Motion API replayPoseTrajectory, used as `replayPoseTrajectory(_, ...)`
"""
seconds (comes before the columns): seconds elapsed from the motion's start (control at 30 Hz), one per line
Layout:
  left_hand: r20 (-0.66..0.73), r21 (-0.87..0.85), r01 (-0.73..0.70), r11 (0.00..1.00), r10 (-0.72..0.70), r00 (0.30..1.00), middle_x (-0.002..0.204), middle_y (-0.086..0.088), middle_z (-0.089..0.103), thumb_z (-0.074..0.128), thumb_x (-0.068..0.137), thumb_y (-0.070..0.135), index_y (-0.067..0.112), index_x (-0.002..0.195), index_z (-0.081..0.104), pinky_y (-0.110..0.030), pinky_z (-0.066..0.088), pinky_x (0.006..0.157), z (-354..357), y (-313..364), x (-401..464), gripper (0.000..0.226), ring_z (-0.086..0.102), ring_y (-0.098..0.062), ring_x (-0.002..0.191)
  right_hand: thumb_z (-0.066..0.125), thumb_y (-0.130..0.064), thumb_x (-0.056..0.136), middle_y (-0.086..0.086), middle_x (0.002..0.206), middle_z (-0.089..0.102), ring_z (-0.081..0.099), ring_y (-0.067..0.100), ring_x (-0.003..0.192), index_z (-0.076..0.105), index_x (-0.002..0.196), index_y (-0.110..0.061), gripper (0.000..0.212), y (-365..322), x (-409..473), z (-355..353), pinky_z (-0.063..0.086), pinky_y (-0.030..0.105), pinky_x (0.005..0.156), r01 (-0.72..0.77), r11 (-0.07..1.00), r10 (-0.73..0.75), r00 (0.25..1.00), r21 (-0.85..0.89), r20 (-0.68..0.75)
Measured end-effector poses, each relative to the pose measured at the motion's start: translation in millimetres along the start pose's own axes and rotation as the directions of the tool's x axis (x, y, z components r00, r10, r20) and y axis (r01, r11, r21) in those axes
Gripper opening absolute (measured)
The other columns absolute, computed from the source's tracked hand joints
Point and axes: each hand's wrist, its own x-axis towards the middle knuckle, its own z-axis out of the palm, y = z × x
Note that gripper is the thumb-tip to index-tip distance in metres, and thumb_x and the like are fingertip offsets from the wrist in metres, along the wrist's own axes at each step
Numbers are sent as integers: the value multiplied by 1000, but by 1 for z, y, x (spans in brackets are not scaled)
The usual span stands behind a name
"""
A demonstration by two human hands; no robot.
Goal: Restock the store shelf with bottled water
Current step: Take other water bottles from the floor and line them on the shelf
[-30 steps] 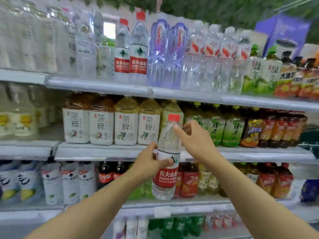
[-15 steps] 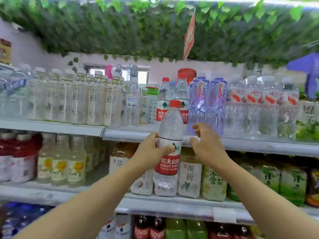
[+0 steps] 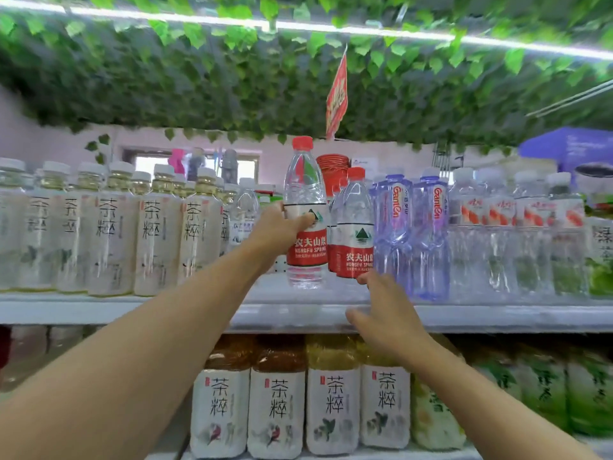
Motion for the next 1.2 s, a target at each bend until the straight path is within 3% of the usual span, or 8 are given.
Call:
replayPoseTrajectory(0.1,27,23,34,999,-34,999,86,-5,62,60,91,22,9,103,50,-35,53,72,5,-13,19,20,62,-17,75,58,-28,88,0,134,37,33,17,124,34,135,-22,54,5,1,6,34,35,105,-8,1000,8,1000,-21,0)
replayPoseTrajectory(0.37,49,1,79,997,-79,996,92,-7,62,61,90,21,8,111,48,-26,46,56,18,-37,35,27,62,-16,75,58,-31,88,-1,133,35,30,16,124,35,135,-21,53,10,4,12,32,31,104,36,996,-39,998,-80,-42)
replayPoseTrajectory(0.5,67,-18,89,996,-88,994,107,-13,60,63,88,21,9,124,38,-26,49,57,19,-41,35,45,63,-18,80,58,-31,88,-2,134,35,28,15,126,35,135,-22,53,11,3,15,30,30,104,43,996,-48,997,-75,-57)
replayPoseTrajectory(0.6,59,5,95,995,-95,994,110,-13,58,63,88,23,10,124,34,-27,49,59,19,-42,33,48,62,-17,81,59,-32,87,-2,133,34,27,15,125,35,135,-21,55,12,3,16,30,30,105,43,996,-48,997,-83,-62)
replayPoseTrajectory(0.73,45,73,114,991,-117,992,113,-9,58,65,86,33,11,128,33,-35,53,76,20,-51,31,57,62,-20,91,60,-33,86,-3,133,34,28,14,125,34,136,-21,57,11,4,16,32,31,105,33,996,-38,997,-85,-60)
replayPoseTrajectory(0.97,54,288,129,949,-150,987,106,2,63,88,54,28,20,122,41,-41,49,92,31,-82,18,83,61,-17,98,59,-31,86,-3,133,33,28,15,124,34,136,-21,57,13,3,15,33,32,105,40,997,-44,998,-71,-52)
replayPoseTrajectory(1.13,118,258,139,956,-174,978,98,-1,66,79,71,9,18,105,57,-31,39,83,29,-71,16,42,60,-17,97,59,-32,86,-4,134,33,28,14,124,33,136,-21,57,16,3,15,32,30,105,55,996,-59,997,-77,-51)
replayPoseTrajectory(1.2,126,265,128,956,-166,978,95,1,66,79,71,7,21,99,58,-32,40,84,29,-68,15,37,60,-17,96,59,-32,86,-5,134,32,28,13,124,33,137,-22,58,17,4,15,32,30,105,55,996,-59,997,-70,-51)
